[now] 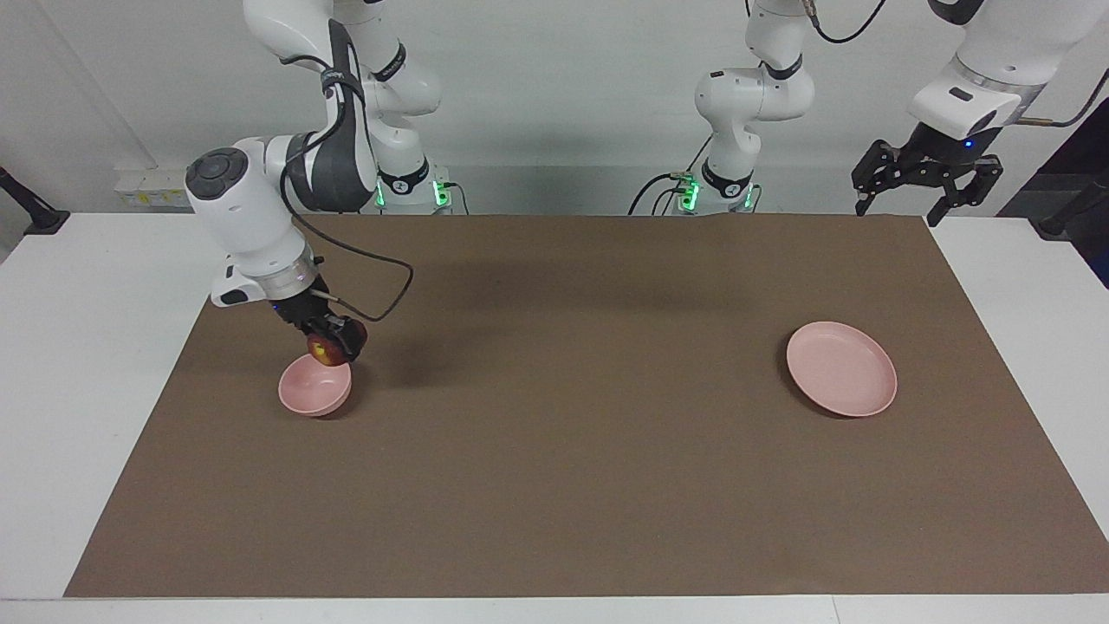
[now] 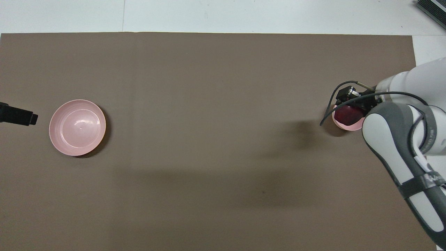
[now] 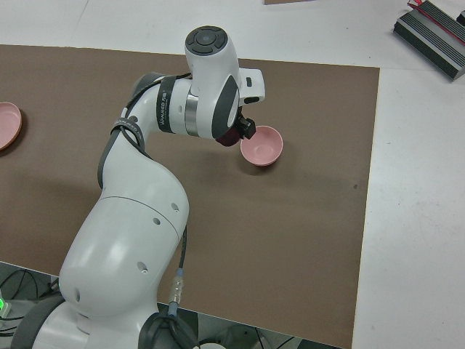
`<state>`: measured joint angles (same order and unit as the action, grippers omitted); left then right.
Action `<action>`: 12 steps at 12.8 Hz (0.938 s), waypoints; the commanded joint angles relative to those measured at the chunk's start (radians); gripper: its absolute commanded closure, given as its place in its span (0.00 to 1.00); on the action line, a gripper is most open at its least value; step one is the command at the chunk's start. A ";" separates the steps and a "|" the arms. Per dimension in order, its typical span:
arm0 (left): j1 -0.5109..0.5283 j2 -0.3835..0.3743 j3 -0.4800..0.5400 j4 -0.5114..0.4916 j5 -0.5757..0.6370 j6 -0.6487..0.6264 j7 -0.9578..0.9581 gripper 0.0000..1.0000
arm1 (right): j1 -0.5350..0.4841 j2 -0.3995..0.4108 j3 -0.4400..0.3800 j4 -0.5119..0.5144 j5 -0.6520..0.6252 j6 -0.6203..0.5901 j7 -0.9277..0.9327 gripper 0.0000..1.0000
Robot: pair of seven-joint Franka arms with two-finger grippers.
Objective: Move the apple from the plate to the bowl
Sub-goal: 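Lower the apple into the small pink cup with the right gripper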
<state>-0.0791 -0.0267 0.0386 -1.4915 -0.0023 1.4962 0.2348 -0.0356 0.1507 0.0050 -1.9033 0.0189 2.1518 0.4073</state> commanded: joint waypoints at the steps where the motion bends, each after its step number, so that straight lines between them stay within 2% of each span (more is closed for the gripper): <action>1: -0.041 -0.004 0.050 0.014 0.007 -0.025 0.004 0.00 | -0.030 -0.051 0.012 -0.105 -0.068 0.132 -0.080 1.00; 3: -0.038 -0.005 0.050 0.011 0.007 -0.022 -0.002 0.00 | -0.044 -0.027 0.010 -0.111 -0.070 0.166 -0.091 1.00; 8: -0.030 -0.004 0.050 0.011 -0.008 -0.016 -0.020 0.00 | -0.078 0.012 0.012 -0.209 -0.070 0.314 -0.099 1.00; 10: -0.031 -0.004 0.050 0.011 -0.008 -0.016 -0.023 0.00 | -0.086 0.055 0.013 -0.212 -0.070 0.358 -0.096 1.00; 11: -0.031 -0.004 0.049 0.013 -0.007 -0.016 -0.022 0.00 | -0.083 0.061 0.013 -0.206 -0.070 0.356 -0.094 0.97; 12: -0.031 -0.004 0.049 0.013 -0.007 -0.017 -0.022 0.00 | -0.076 0.066 0.013 -0.195 -0.070 0.350 -0.087 0.02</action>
<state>-0.0981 -0.0276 0.0772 -1.4913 -0.0048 1.4951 0.2236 -0.1002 0.2141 0.0054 -2.1081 -0.0297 2.4932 0.3294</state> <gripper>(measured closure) 0.000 0.172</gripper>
